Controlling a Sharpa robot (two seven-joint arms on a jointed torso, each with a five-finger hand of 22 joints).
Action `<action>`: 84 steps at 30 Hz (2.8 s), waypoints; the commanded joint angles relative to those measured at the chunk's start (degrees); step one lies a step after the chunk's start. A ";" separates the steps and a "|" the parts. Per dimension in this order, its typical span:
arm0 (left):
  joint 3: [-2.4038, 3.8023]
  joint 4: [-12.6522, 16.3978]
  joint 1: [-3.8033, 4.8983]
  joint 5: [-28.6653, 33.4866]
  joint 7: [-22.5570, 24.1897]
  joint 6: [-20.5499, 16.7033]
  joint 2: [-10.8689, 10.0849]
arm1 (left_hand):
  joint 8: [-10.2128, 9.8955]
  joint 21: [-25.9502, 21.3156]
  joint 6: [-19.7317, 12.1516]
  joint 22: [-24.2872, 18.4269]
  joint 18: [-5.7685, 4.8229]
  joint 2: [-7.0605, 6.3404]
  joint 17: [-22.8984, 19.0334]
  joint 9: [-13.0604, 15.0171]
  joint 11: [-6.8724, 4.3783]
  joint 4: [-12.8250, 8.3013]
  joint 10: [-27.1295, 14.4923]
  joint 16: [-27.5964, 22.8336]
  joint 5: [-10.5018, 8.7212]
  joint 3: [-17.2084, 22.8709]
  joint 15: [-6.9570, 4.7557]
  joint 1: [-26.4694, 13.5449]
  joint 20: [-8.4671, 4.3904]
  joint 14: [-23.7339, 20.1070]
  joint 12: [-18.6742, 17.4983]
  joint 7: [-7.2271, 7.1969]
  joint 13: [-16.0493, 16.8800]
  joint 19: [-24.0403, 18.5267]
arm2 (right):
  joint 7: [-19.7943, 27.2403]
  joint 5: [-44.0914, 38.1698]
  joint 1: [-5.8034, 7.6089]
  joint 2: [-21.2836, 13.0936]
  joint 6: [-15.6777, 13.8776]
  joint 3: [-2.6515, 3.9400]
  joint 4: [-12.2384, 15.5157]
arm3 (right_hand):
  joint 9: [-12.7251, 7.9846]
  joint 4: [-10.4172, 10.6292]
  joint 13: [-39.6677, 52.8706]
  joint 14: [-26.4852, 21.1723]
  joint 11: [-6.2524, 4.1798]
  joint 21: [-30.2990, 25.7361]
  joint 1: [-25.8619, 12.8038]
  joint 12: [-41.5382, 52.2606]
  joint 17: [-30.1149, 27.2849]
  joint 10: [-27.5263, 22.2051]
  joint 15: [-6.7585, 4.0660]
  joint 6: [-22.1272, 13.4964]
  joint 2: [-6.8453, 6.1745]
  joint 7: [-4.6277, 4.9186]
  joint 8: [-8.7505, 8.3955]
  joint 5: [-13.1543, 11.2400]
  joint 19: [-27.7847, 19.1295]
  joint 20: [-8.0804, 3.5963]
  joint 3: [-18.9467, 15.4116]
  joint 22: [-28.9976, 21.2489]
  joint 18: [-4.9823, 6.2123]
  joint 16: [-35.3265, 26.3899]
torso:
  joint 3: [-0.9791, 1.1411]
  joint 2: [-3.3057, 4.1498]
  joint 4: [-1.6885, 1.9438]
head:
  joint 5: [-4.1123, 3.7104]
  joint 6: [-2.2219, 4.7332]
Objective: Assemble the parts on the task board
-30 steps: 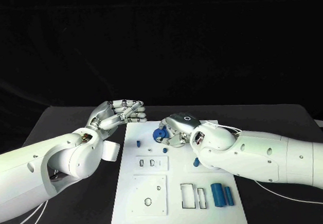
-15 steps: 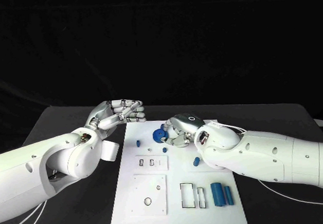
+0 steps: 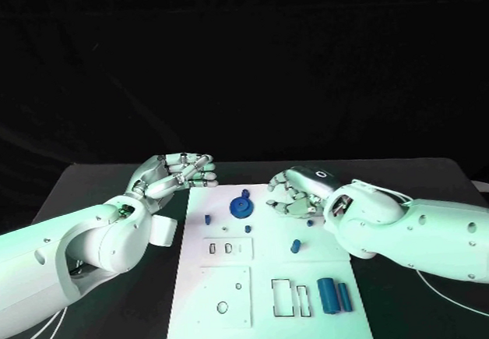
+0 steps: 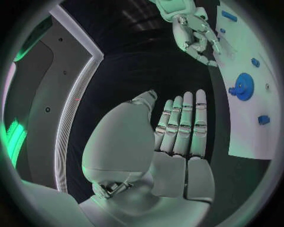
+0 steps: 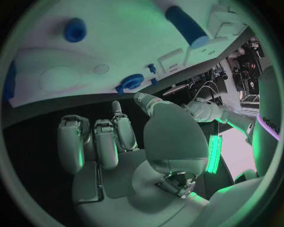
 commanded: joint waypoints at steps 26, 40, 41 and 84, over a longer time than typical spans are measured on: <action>0.02 -1.18 0.02 -0.01 0.43 1.66 0.73 | -0.22 -0.32 -0.52 -0.10 1.15 -0.08 0.19 0.07 0.18 0.00 0.18 -0.41 -0.23 0.42 0.11 -0.48 0.18 -0.46 -0.30 0.54 0.10 -0.38 | 18.16 28.55 -1.08 -14.38 9.97 -0.12 -4.62 | -0.45 -8.20 1.89 5.50 0.48 -1.53 7.70 -0.80 12.53 -0.78 0.00 -1.33 -2.99 0.69 -2.14 -4.67 -1.20 0.05 1.41 5.55 -0.22 0.05 | 1.37 -0.72 -1.32 | -0.89 -0.15; 0.02 -1.20 0.02 -0.01 0.40 1.69 0.92 | -0.22 -0.32 -0.52 -0.10 1.15 -0.08 0.19 0.07 0.18 0.00 0.18 -0.41 -0.23 0.42 0.11 -0.48 0.18 -0.46 -0.30 0.54 0.10 -0.38 | 16.86 27.04 -2.69 -11.73 8.28 -0.14 -6.64 | -0.53 -8.35 1.91 5.50 0.62 -1.60 7.80 -0.80 12.55 -0.80 0.13 -1.88 -2.93 0.84 -2.47 -4.60 -1.23 0.19 1.32 5.52 -0.19 0.06 | 1.40 -0.58 -1.18 | -0.52 -0.57; 0.02 -1.21 0.02 -0.01 0.40 1.67 0.92 | -0.22 -0.32 -0.52 -0.10 1.15 -0.08 0.19 0.07 0.18 0.00 0.18 -0.41 -0.23 0.42 0.11 -0.48 0.18 -0.46 -0.30 0.54 0.10 -0.38 | 16.79 26.97 -2.78 -11.56 8.22 -0.14 -6.73 | -0.53 -8.35 1.91 5.50 0.62 -1.60 7.80 -0.80 12.55 -0.80 0.13 -1.88 -2.93 0.84 -2.47 -4.60 -1.23 0.19 1.32 5.52 -0.19 0.06 | 1.40 -0.58 -1.18 | -0.52 -0.57; 0.02 -1.24 0.03 -0.01 0.17 1.56 0.86 | -0.19 -0.32 -0.46 -0.14 1.16 -0.17 0.33 0.10 0.10 -0.06 0.33 -0.47 -0.23 0.51 0.08 -0.44 0.19 -0.48 -0.32 0.43 0.13 -0.40 | 16.67 27.02 -3.41 -8.90 6.83 -0.22 -7.89 | 0.10 -8.45 3.40 5.60 0.00 -1.24 7.57 0.52 12.98 0.65 -0.30 1.86 -0.67 0.11 -1.09 -6.41 -0.74 0.04 2.34 6.13 -0.28 0.17 | 1.43 -0.58 -1.26 | 0.04 -0.59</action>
